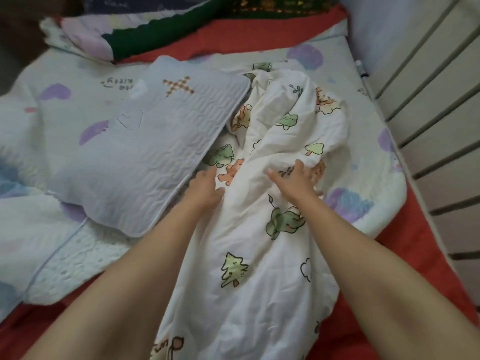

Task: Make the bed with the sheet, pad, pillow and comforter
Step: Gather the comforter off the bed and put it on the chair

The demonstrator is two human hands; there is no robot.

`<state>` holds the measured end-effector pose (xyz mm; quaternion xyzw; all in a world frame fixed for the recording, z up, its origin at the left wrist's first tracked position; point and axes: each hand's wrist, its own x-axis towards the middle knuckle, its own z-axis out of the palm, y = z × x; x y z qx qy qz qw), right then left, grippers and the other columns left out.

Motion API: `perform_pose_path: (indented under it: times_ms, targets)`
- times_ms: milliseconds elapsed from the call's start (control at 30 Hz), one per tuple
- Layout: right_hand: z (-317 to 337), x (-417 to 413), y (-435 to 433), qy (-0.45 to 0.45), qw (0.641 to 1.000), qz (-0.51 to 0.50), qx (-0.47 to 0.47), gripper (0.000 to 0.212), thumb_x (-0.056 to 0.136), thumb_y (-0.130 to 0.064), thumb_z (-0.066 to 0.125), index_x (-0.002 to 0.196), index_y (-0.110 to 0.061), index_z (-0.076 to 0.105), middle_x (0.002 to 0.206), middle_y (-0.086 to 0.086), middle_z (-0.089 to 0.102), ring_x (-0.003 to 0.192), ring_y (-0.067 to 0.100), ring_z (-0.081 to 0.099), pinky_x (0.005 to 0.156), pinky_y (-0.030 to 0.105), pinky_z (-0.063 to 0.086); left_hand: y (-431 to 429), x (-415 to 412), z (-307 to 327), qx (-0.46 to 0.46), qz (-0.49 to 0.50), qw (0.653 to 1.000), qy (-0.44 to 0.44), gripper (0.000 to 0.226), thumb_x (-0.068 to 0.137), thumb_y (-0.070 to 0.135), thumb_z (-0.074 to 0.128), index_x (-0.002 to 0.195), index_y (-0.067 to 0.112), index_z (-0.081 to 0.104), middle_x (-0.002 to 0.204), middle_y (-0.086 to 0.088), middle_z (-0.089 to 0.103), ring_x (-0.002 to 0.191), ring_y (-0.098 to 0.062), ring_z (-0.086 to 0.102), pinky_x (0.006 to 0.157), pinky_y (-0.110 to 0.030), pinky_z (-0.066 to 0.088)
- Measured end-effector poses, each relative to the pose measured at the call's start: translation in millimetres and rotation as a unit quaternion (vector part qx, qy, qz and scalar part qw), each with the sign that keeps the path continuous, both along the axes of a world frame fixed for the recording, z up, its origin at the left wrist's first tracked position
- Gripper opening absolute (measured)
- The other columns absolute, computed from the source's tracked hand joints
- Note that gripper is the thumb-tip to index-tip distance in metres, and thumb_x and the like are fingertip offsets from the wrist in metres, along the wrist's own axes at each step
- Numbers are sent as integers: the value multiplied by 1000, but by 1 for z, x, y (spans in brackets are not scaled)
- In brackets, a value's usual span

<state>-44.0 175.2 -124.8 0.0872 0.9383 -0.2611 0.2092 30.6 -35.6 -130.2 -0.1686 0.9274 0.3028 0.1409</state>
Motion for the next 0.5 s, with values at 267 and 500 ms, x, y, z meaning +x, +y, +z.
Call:
perform_pose_path:
  times_ms: [267,500]
  targets:
    - [-52,-12,5,-103,994,-36,-19,133,72,-47,75,142,-26,-36,156,23,8,140,38,25,114,56,18,16,-7,-37,80,59,992,-82,100,87,26,62,150,22,-16,154,-13,27,137,-29,33,104,-33,31]
    - [-36,2,-1,-36,995,19,-92,95,80,0,55,153,-18,-4,132,18,46,118,34,49,95,33,42,29,-2,-17,34,34,998,-38,50,79,13,50,129,20,51,130,-10,57,121,-31,51,95,-35,43]
